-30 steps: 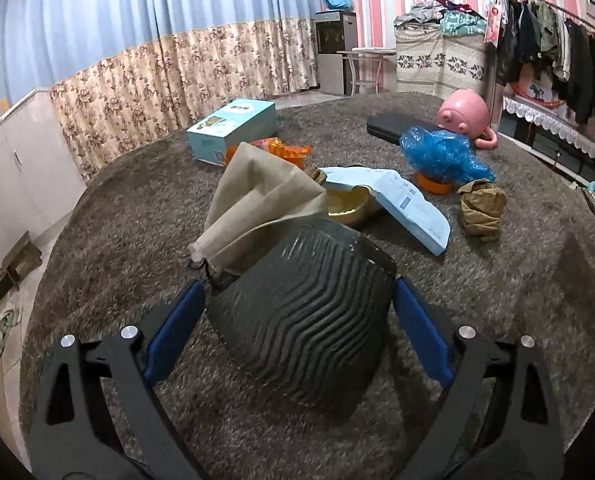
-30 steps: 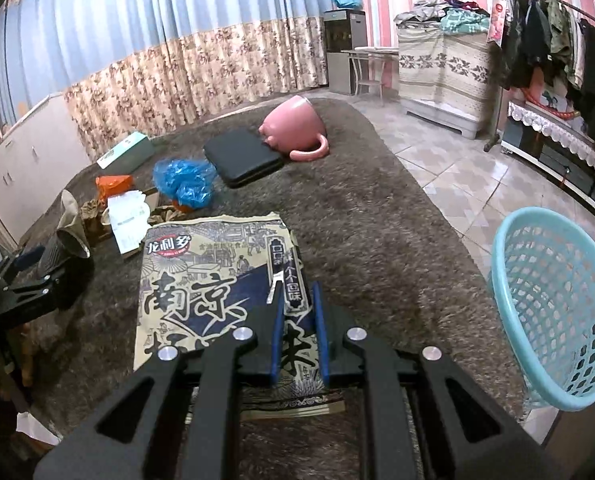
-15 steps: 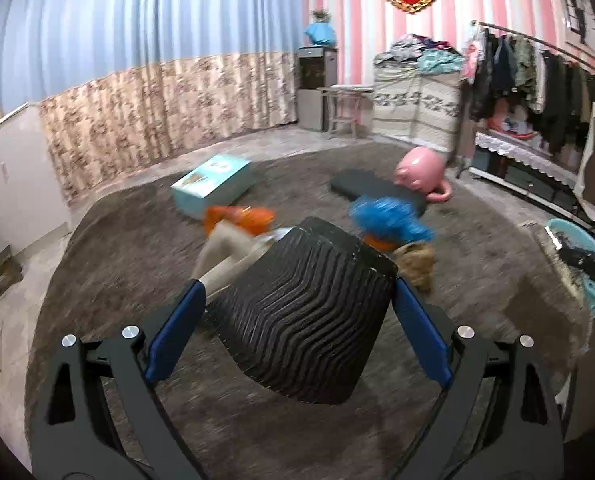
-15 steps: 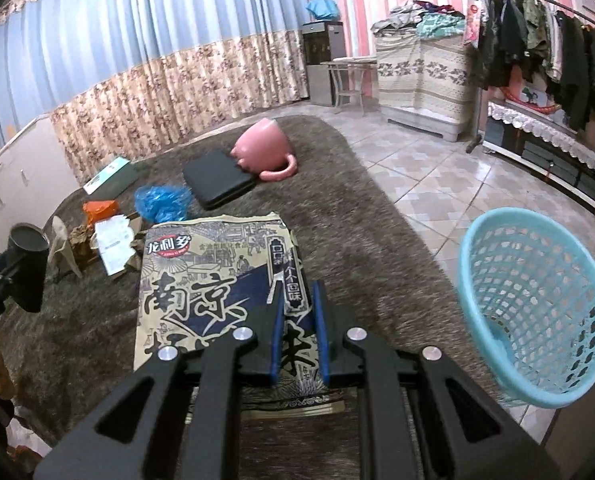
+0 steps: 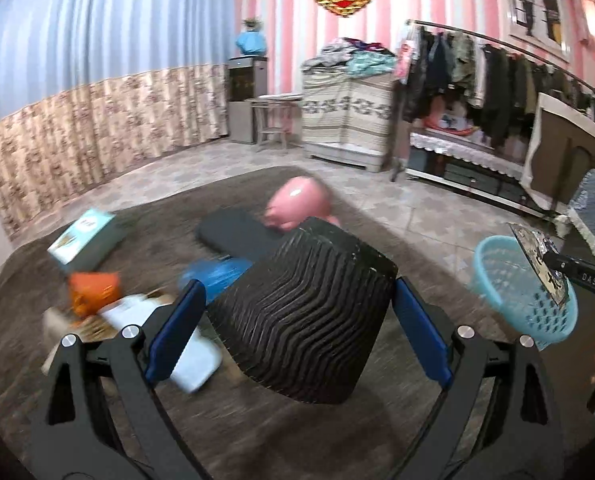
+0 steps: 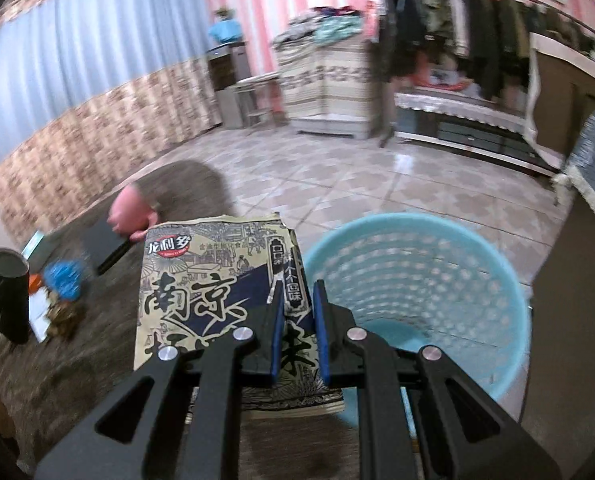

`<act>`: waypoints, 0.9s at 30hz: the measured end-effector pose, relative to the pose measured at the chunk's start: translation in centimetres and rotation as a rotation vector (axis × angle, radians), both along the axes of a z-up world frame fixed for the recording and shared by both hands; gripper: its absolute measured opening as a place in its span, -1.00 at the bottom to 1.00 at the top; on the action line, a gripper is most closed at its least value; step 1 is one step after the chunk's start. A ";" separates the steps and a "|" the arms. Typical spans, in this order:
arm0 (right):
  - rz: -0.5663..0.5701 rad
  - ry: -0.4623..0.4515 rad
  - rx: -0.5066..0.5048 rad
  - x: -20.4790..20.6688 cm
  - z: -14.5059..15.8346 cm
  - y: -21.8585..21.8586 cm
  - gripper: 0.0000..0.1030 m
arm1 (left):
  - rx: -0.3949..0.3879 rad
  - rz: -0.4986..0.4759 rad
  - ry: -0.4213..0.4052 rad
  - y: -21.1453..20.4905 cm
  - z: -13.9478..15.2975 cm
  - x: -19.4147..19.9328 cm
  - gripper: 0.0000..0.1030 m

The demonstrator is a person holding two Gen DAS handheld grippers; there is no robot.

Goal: Collect trash
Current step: 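Carry the snack bag and black cup over the blue basket with both tools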

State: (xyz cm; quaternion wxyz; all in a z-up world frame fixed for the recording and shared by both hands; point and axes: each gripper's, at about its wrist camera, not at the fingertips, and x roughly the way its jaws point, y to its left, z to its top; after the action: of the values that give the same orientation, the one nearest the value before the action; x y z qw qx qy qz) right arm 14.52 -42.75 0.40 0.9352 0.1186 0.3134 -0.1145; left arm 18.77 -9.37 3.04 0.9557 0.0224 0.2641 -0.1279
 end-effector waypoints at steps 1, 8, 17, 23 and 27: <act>-0.029 -0.005 -0.001 -0.1 0.4 -1.1 -0.72 | 0.000 -0.018 -0.004 -1.3 0.4 0.4 0.76; -0.159 0.008 -0.033 0.0 1.2 -6.6 -0.72 | -0.015 -0.118 -0.029 -8.5 2.4 2.2 0.76; -0.261 0.041 -0.050 -2.0 -0.6 -10.9 -0.72 | -0.014 -0.237 -0.025 -15.7 1.5 1.4 0.76; -0.308 0.047 -0.013 -2.9 -1.6 -13.2 -0.72 | -0.022 -0.286 -0.005 -20.1 0.4 1.8 0.77; -0.334 0.060 0.007 -3.2 -2.5 -14.6 -0.72 | -0.013 -0.331 0.011 -23.4 -0.8 1.7 0.77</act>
State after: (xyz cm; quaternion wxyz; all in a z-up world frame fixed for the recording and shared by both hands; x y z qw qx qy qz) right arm 11.27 -57.33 -2.13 0.8930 0.1689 0.3173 -0.2708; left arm 20.44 -32.75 2.20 0.9202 0.0589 0.2614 -0.2854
